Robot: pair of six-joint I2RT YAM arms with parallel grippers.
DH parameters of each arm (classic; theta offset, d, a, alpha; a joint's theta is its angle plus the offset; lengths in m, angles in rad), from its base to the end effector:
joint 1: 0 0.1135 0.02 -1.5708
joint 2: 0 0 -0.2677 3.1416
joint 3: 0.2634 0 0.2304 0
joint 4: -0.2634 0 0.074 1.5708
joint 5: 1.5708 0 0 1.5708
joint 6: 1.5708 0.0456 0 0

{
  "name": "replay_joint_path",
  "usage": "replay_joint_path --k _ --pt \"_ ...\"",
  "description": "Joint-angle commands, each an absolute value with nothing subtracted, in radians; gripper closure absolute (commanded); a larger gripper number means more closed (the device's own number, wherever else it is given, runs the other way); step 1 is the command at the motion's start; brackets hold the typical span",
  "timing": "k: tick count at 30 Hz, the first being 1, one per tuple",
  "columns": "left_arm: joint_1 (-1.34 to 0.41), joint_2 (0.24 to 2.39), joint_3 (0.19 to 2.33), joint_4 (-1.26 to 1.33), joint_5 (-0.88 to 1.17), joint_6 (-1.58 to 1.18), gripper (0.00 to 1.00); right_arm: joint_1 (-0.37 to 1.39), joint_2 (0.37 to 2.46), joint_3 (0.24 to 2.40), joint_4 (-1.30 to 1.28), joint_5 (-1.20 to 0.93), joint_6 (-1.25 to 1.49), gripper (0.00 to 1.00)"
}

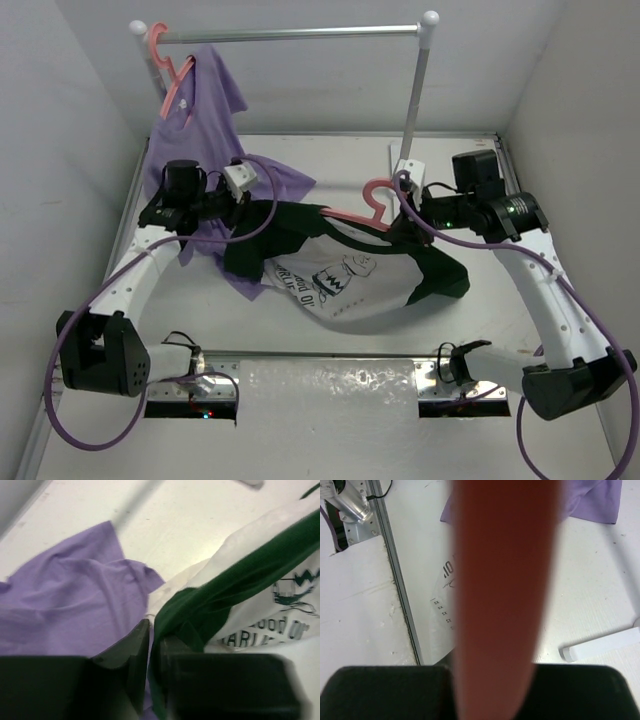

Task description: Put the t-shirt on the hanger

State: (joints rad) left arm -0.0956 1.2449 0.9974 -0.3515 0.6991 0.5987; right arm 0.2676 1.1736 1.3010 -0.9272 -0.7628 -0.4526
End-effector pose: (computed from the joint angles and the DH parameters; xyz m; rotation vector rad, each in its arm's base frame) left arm 0.2506 -0.0535 0.3094 1.0471 1.7575 -0.4452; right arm 0.1884 0.0843 0.3714 -1.1086 1.9299 0.7949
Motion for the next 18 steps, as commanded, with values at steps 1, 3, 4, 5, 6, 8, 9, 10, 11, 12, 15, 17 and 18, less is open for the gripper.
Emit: replay_joint_path --k 1,3,4,5,6,8,9,10,11,12,15,17,18 --pt "-0.089 1.249 1.025 -0.391 0.819 0.686 0.85 0.305 1.181 1.374 -0.951 -0.783 -0.471 1.0" --pt "-0.094 1.22 1.067 -0.405 0.896 0.699 0.53 0.33 1.186 1.361 -0.951 -0.765 -0.471 1.0" --pt "-0.094 1.201 1.087 -0.403 0.935 0.709 0.39 0.333 1.19 1.353 -0.936 -0.767 -0.466 1.0" --pt "-0.094 1.195 1.107 -0.403 0.951 0.716 0.36 0.336 1.193 1.344 -0.931 -0.764 -0.463 1.0" --pt "-0.094 1.189 1.149 -0.4 0.963 0.722 0.34 0.339 1.198 1.344 -0.93 -0.758 -0.463 1.0" --pt "-0.094 1.18 1.19 -0.402 1.009 0.726 0.3 0.345 1.215 1.35 -0.917 -0.736 -0.457 1.0" --pt "-0.095 1.181 1.23 -0.406 1.034 0.724 0.28 0.351 1.221 1.353 -0.914 -0.738 -0.457 1.0" --pt "-0.103 1.187 1.248 -0.416 1.057 0.723 0.28 0.356 1.226 1.358 -0.904 -0.736 -0.456 1.0" --pt "-0.112 1.192 1.267 -0.457 1.09 0.727 0.28 0.36 1.238 1.367 -0.899 -0.738 -0.456 1.0" --pt "-0.155 1.196 1.302 -0.495 1.098 0.779 0.27 0.367 1.244 1.373 -0.896 -0.736 -0.454 1.0" --pt "-0.328 1.219 1.333 -0.78 0.999 1.028 0.27 0.371 1.267 1.39 -0.879 -0.732 -0.456 1.0" --pt "-0.392 1.229 1.301 -0.885 0.953 1.077 0.27 0.377 1.287 1.408 -0.879 -0.733 -0.457 1.0" --pt "-0.396 1.23 1.289 -0.879 0.959 1.05 0.26 0.379 1.292 1.411 -0.877 -0.735 -0.457 1.0"
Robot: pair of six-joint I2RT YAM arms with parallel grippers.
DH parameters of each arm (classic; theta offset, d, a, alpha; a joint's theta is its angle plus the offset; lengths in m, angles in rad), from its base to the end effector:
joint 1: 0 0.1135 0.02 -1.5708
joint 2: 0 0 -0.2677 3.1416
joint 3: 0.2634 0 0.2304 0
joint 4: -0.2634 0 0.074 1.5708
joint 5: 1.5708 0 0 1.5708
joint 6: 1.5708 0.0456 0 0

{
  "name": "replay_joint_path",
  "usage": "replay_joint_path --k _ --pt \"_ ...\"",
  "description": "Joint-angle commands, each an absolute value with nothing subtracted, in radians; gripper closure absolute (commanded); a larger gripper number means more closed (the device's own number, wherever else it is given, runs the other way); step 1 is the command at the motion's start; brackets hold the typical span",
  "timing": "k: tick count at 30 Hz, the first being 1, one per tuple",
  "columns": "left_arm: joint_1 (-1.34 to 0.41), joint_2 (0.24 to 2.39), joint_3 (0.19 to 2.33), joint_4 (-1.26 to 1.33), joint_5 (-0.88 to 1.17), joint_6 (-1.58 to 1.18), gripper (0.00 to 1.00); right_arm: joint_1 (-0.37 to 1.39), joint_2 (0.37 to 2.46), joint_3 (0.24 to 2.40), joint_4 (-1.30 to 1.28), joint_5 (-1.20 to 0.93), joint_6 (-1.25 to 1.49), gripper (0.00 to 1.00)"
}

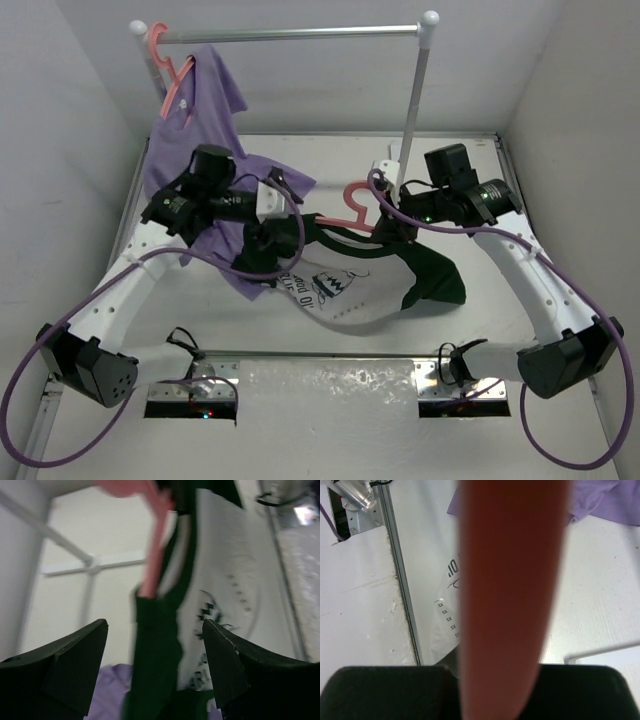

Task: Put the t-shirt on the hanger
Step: Place the T-shirt on the hanger, then place the hanger at the clothesline.

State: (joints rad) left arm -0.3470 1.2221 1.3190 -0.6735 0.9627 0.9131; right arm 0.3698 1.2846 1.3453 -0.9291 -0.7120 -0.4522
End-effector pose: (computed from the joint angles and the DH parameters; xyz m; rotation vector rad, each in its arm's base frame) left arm 0.2017 -0.1127 0.3918 1.5286 1.1976 -0.6539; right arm 0.2064 0.1120 0.3608 -1.2038 1.9794 0.8182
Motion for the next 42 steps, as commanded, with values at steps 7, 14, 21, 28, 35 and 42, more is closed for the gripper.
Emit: replay_joint_path --k 7,14,21,28,35,42 --pt "-0.413 1.267 1.256 -0.56 0.838 0.796 0.42 0.41 1.293 1.41 -0.847 -0.736 -0.445 1.0" --pt "-0.463 1.296 1.237 -0.623 0.833 0.877 0.58 0.419 1.284 1.405 -0.848 -0.741 -0.448 1.0" --pt "-0.474 1.295 1.23 -0.585 0.787 0.769 1.0 0.419 1.287 1.384 -0.821 -0.753 -0.442 1.0" --pt "-0.471 1.226 1.166 -0.548 0.672 0.548 1.0 0.417 1.282 1.306 -0.687 -0.651 -0.33 0.83" --pt "-0.425 1.092 1.043 -0.44 0.485 0.332 1.0 0.419 1.229 1.178 -0.418 -0.436 -0.158 0.26" --pt "-0.345 0.965 0.98 -0.37 0.227 0.187 1.0 0.417 1.131 1.057 -0.201 -0.305 -0.057 0.07"
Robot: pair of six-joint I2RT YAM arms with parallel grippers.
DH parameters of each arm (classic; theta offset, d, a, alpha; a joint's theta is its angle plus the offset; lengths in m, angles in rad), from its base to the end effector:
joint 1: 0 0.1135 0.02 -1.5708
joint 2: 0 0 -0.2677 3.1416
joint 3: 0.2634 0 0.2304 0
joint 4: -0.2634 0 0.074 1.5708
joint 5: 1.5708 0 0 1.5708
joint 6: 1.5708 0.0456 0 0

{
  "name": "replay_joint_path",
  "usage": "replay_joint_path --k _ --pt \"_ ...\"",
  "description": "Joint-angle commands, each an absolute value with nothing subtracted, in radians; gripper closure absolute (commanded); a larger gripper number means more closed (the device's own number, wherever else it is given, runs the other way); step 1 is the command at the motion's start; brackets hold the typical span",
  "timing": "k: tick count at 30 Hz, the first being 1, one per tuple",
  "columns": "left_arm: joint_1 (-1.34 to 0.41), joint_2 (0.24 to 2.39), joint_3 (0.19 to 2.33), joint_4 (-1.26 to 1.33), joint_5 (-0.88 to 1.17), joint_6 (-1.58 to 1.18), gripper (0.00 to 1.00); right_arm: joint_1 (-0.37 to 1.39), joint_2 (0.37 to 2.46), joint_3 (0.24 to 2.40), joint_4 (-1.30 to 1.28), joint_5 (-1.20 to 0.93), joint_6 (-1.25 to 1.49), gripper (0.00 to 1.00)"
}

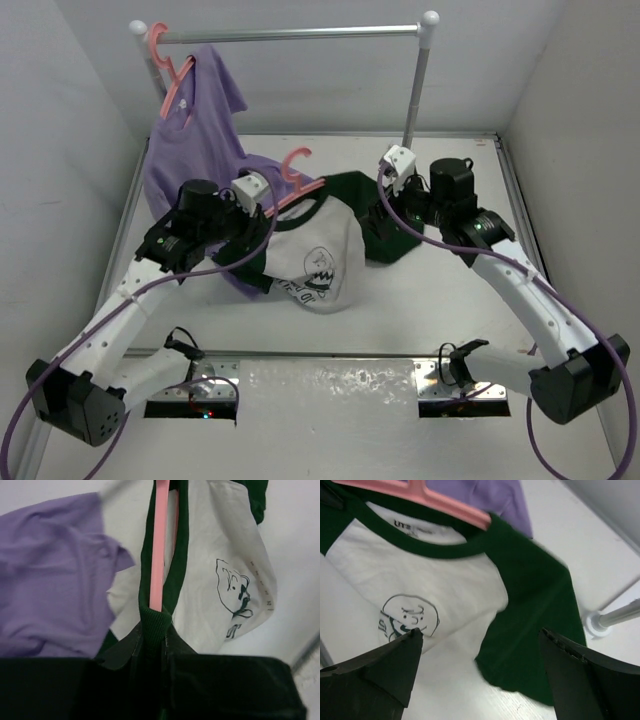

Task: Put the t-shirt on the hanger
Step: Place the hanger at the clothesline.

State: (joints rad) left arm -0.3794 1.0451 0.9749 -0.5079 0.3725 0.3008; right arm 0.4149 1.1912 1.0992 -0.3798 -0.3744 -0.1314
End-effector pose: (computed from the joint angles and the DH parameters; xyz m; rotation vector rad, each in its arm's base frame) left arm 0.1883 -0.0929 0.3256 0.9137 1.9317 -0.4455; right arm 0.2235 0.1167 0.3485 -0.7779 1.8998 0.5588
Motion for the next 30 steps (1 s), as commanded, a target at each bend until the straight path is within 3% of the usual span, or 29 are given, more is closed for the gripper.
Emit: replay_joint_path --k 1,11,30 --pt "-0.331 0.948 0.97 -0.361 0.2 0.164 1.0 0.417 1.1 1.039 -0.178 -0.304 -0.049 0.07" --pt "-0.284 0.864 1.086 -0.269 -0.205 0.167 1.0 0.417 1.037 0.94 -0.058 -0.262 -0.017 0.05" --pt "-0.218 1.201 1.397 -0.017 -0.241 0.153 1.0 0.417 0.973 0.858 -0.037 -0.255 -0.037 0.04"
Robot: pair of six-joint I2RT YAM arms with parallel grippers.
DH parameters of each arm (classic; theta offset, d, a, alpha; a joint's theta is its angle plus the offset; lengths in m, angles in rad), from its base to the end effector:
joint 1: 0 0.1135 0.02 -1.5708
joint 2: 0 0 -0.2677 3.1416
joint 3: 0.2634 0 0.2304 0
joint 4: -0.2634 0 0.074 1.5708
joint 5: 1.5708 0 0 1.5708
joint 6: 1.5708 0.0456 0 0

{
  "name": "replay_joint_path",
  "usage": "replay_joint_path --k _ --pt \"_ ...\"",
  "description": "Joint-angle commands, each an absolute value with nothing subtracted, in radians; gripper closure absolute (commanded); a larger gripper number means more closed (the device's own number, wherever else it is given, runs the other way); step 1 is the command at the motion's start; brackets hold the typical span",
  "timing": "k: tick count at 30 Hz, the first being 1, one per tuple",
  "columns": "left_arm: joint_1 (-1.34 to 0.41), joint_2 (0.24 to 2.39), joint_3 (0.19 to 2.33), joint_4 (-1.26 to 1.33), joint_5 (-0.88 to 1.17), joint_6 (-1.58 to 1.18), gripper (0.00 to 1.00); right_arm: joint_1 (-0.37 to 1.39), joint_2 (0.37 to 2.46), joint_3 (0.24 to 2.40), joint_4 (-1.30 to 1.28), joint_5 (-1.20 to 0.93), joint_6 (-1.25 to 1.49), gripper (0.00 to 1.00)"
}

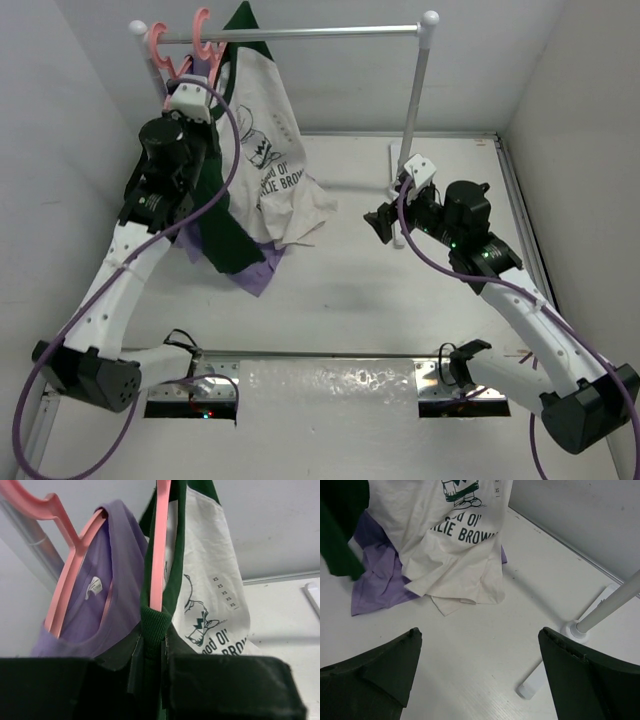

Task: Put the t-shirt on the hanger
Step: Place the hanger at the clothesline.

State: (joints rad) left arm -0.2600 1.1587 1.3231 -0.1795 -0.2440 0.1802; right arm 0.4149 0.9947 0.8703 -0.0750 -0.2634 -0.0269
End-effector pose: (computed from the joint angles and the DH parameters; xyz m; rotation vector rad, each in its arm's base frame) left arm 0.2354 -0.0512 0.4526 0.1583 1.5790 0.1311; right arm 0.1948 0.0988 0.3465 -0.5787 1.6958 0.5125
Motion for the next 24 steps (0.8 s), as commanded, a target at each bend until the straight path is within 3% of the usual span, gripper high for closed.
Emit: replay_joint_path --k 1,15,16,18,19,20,24 --pt "-0.201 1.221 1.413 -0.017 -0.226 0.149 1.0 0.417 0.968 0.851 -0.038 -0.252 -0.037 0.04" --pt "-0.187 1.298 1.381 -0.101 -0.109 0.114 1.0 0.417 0.911 0.815 -0.087 -0.247 -0.041 0.04" --pt "-0.187 1.283 1.346 -0.103 -0.101 0.109 0.89 0.417 0.91 0.815 -0.094 -0.247 -0.038 0.04" --pt "-0.187 1.224 1.275 -0.089 -0.04 0.115 0.53 0.417 0.916 0.813 -0.121 -0.23 -0.029 0.03" --pt "-0.189 1.203 1.25 -0.078 -0.02 0.123 0.08 0.417 0.92 0.813 -0.133 -0.219 -0.026 0.03" --pt "-0.189 1.154 1.224 -0.055 -0.006 0.139 0.0 0.417 0.937 0.815 -0.149 -0.189 -0.017 0.03" --pt "-0.189 1.014 1.093 -0.022 0.046 0.212 0.0 0.417 0.991 0.807 -0.225 -0.103 0.043 0.02"
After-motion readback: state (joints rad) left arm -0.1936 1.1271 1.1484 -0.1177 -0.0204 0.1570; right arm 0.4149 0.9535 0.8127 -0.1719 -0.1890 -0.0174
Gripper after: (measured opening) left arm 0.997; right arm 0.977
